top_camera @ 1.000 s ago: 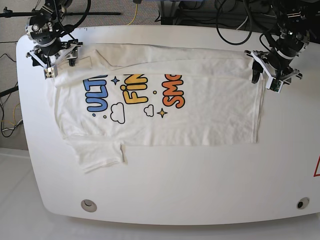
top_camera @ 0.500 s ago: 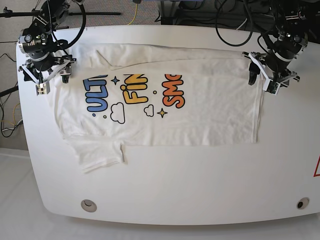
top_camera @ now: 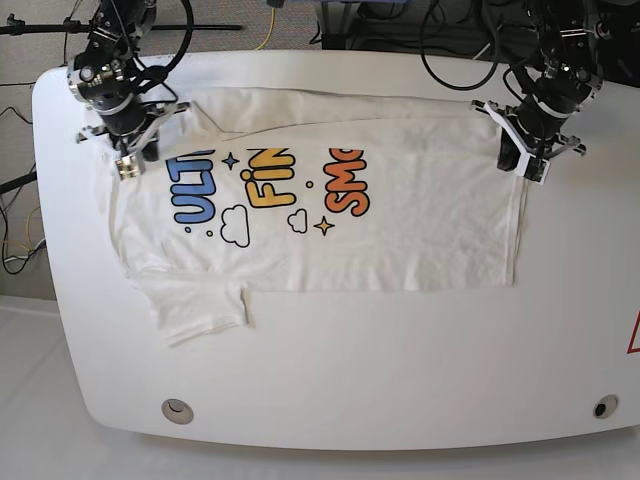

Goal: Fold the T-shirt properly
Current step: 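Grasp the shirt body again with both grippers further along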

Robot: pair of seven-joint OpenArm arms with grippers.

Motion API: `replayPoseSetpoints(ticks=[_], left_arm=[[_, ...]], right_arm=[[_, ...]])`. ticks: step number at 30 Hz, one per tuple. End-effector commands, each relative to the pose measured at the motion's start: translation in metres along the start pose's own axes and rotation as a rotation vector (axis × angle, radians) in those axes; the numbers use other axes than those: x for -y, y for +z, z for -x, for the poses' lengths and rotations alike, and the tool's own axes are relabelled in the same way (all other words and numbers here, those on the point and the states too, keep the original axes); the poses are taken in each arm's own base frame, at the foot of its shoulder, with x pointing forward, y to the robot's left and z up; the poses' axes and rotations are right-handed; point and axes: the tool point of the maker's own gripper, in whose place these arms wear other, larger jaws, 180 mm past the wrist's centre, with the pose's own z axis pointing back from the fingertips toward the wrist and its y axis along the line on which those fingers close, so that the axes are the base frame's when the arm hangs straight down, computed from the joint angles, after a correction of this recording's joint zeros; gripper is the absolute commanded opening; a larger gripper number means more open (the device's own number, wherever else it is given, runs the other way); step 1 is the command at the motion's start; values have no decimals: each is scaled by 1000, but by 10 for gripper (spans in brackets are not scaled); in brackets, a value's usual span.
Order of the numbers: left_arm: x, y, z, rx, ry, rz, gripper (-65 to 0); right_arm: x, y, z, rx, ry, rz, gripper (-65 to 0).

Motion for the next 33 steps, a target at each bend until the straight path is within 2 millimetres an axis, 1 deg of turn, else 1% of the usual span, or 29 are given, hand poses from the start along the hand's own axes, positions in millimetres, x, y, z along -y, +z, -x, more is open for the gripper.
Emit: replayPoseSetpoints(ticks=[1,4,6,14,16,20,24,26,33], left_arm=[[1,2,-5,27,-5,9,-650],[3,-1,0,15,-6,15,-650],[-1,-4,12,-28,-15,13,-650],[-9,-14,25,-71,5,10,-650],[-16,-22,20,-60,22,2,-650],[-22,-30,19,-69,36,-1,-650],[-26,-38,13,-69,51,1,-650],[-37,-47,6,-66,58,-14,-650],[-40,-58,-2,-45,81,-10,-650]], right_arm=[[-3,3,-3,15,11,0,-650],[-11,2,-2,13,17,-21,-650],[-16,3,3,9,16,-33,-650],[-5,-3,7,-4,-18,-17,-650],[6,-12,-1,8,-48,-2,-643],[19,-20,-4,7,-80,15,-627],[26,-29,-9,18,-111,17,-611],[32,-47,-20,24,-138,-4,-614],[34,-59,-25,30,-166,-21,-633]])
